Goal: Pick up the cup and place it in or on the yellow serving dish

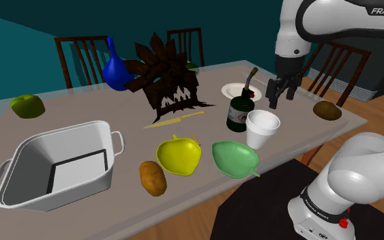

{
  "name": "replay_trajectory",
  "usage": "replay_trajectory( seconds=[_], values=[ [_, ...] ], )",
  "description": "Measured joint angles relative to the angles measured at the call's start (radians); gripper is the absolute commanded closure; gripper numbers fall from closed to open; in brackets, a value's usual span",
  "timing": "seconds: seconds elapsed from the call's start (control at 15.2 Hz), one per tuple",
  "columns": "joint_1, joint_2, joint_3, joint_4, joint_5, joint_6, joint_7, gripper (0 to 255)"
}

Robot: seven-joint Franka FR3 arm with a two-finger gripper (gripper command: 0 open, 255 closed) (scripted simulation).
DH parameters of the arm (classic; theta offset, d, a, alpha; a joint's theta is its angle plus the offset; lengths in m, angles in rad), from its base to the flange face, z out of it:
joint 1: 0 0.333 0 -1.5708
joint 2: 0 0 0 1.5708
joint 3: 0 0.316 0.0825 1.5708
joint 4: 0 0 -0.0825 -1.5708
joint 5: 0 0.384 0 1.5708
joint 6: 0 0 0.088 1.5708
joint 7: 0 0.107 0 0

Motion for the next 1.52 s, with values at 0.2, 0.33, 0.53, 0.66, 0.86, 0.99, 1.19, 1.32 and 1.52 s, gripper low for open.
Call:
replay_trajectory(
  seconds=[0.2,0.33,0.53,0.66,0.86,0.99,1.19,1.32,1.52],
  values=[
    [0.006,0.022,0.020,-0.015,0.017,0.037,0.027,0],
    [0.015,0.049,0.052,-0.034,0.043,0.083,0.068,0],
    [0.028,0.118,0.099,-0.047,0.077,0.168,0.130,0],
    [0.034,0.163,0.127,-0.056,0.095,0.223,0.167,0],
    [0.036,0.180,0.135,-0.083,0.100,0.270,0.177,0],
    [0.038,0.179,0.139,-0.111,0.103,0.297,0.179,0],
    [0.038,0.179,0.139,-0.149,0.104,0.334,0.177,0],
    [0.038,0.181,0.140,-0.155,0.105,0.343,0.178,0],
    [0.039,0.180,0.141,-0.159,0.106,0.346,0.178,0]
  ],
)
